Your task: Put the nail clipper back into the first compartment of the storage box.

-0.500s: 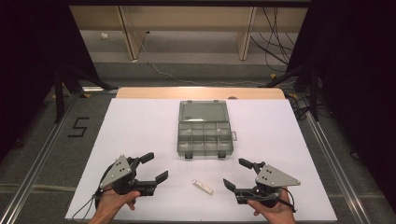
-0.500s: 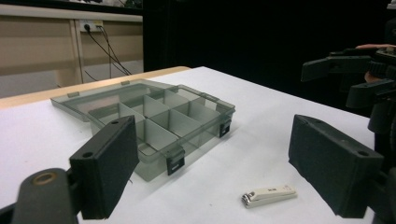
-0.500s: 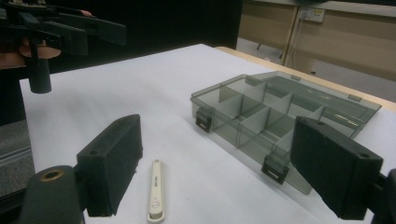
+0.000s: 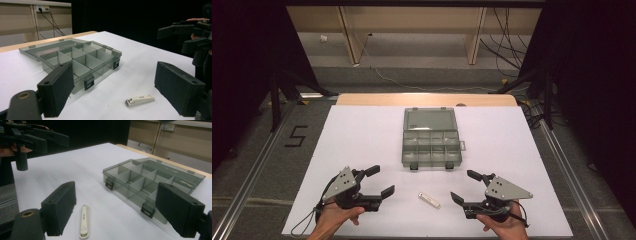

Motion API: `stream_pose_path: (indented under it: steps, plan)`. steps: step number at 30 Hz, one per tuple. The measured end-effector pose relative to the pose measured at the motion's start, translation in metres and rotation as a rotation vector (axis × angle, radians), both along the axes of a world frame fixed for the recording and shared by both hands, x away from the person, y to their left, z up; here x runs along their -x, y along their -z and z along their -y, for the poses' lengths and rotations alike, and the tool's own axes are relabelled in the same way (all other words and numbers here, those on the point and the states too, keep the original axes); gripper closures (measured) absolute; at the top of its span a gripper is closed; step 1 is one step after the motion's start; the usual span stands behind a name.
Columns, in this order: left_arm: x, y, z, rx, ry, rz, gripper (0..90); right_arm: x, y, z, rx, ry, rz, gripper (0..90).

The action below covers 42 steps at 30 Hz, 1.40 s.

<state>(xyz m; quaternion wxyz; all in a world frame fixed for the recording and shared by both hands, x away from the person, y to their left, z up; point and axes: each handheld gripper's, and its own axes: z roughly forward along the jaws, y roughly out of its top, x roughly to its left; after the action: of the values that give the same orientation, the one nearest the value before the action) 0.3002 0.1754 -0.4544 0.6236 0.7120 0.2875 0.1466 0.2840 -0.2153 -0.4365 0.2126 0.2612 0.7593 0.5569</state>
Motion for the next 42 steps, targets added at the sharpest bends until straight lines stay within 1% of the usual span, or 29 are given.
stream_pose_path:
  steps: [4, 5, 6, 7, 9, 11, 12, 13, 14, 15, 18, 19, 20, 21, 22, 23, 24, 25, 26, 29, 31, 32, 33, 36, 37, 38, 40, 41, 42]
  plan:
    - [0.001, 0.0, 0.003, -0.017, 0.019, -0.008, 17.1, 0.0, 0.0, 0.0, 0.007, 0.002, -0.001, 18.0]
    - [0.0, 0.0, 0.004, -0.022, 0.044, -0.006, 25.6, -0.001, 0.001, 0.0, -0.008, -0.007, 0.001, 18.0]
    - [0.0, 0.0, 0.004, -0.022, 0.044, -0.006, 29.8, -0.001, 0.001, 0.0, -0.008, -0.007, 0.001, 18.0]
    - [0.001, 0.001, 0.005, -0.022, 0.051, -0.016, 29.8, -0.001, 0.001, 0.0, -0.006, -0.007, 0.001, 18.0]
    - [0.002, 0.0, 0.008, -0.054, 0.061, -0.015, 32.0, 0.0, 0.0, 0.0, 0.0, -0.006, -0.014, 18.0]
    - [0.001, 0.0, 0.012, -0.1, 0.092, 0.01, 35.0, 0.0, 0.001, 0.0, 0.0, 0.0, -0.008, 18.0]
    - [0.0, 0.0, 0.016, -0.123, 0.111, 0.007, 34.4, -0.001, 0.001, 0.0, 0.001, 0.001, -0.007, 18.0]
    - [0.0, 0.0, 0.016, -0.123, 0.111, 0.007, 32.9, -0.001, 0.001, 0.0, 0.001, 0.001, -0.007, 18.0]
    - [-0.002, 0.0, 0.017, -0.149, 0.126, 0.024, 32.9, -0.001, 0.001, 0.0, 0.001, 0.001, -0.007, 18.0]
    - [-0.003, 0.0, 0.02, -0.176, 0.149, 0.029, 28.6, 0.0, 0.001, 0.0, -0.002, 0.008, -0.007, 18.0]
    - [-0.005, -0.001, 0.027, -0.242, 0.163, 0.031, 27.5, 0.0, 0.001, 0.0, -0.002, 0.009, -0.012, 18.1]
    - [-0.007, -0.002, 0.031, -0.268, 0.182, 0.026, 24.8, -0.001, 0.001, 0.0, -0.003, 0.009, -0.011, 18.1]
    - [-0.007, -0.002, 0.031, -0.268, 0.182, 0.026, 24.3, -0.001, 0.001, 0.0, -0.003, 0.009, -0.011, 18.1]
    - [-0.008, -0.003, 0.034, -0.28, 0.203, 0.01, 24.3, -0.001, 0.001, 0.0, -0.002, 0.009, 0.0, 18.1]
    - [-0.008, -0.004, 0.036, -0.297, 0.208, 0.009, 23.7, -0.001, 0.001, 0.0, -0.003, 0.009, -0.013, 18.1]
    - [-0.01, -0.005, 0.041, -0.323, 0.235, -0.002, 21.9, -0.001, 0.001, 0.0, -0.002, 0.007, -0.012, 18.1]
    - [-0.01, -0.005, 0.041, -0.323, 0.235, -0.002, 21.0, -0.001, 0.001, 0.0, -0.002, 0.006, -0.009, 18.1]
    - [-0.012, -0.005, 0.048, -0.347, 0.253, -0.01, 20.0, -0.001, 0.001, 0.0, -0.001, 0.007, -0.008, 18.1]
    - [-0.012, -0.005, 0.048, -0.347, 0.253, -0.01, 19.3, -0.001, 0.001, 0.0, -0.001, 0.007, -0.008, 18.1]
    - [-0.015, -0.004, 0.057, -0.384, 0.291, -0.021, 18.5, -0.001, 0.001, 0.0, -0.001, 0.006, -0.006, 18.1]
    - [-0.017, -0.004, 0.064, -0.41, 0.311, -0.024, 17.6, 0.0, 0.001, 0.0, -0.001, 0.006, -0.007, 18.2]
    - [-0.02, -0.004, 0.07, -0.447, 0.333, -0.024, 17.0, 0.0, 0.001, 0.0, -0.002, 0.003, -0.003, 18.2]
    - [-0.02, -0.004, 0.07, -0.447, 0.333, -0.024, 17.0, 0.0, 0.001, 0.0, -0.002, 0.003, -0.003, 18.2]
    - [-0.025, -0.004, 0.079, -0.489, 0.363, -0.018, 17.5, -0.001, 0.001, 0.0, -0.001, 0.004, -0.001, 18.2]
    - [-0.028, -0.005, 0.085, -0.518, 0.385, -0.015, 17.5, -0.001, 0.001, 0.0, -0.002, 0.004, 0.0, 18.2]
    - [-0.028, -0.005, 0.085, -0.518, 0.385, -0.015, 17.5, -0.001, 0.001, 0.0, -0.003, 0.002, 0.001, 18.2]
    - [-0.031, -0.006, 0.09, -0.561, 0.412, -0.015, 17.6, -0.001, 0.001, 0.0, -0.003, 0.003, 0.004, 18.2]
    - [-0.032, -0.005, 0.094, -0.563, 0.428, -0.024, 18.3, 0.0, 0.001, 0.0, -0.002, 0.002, 0.002, 18.2]
    - [-0.033, -0.006, 0.096, -0.584, 0.434, -0.015, 18.3, 0.0, 0.001, 0.0, -0.002, 0.002, 0.002, 18.2]
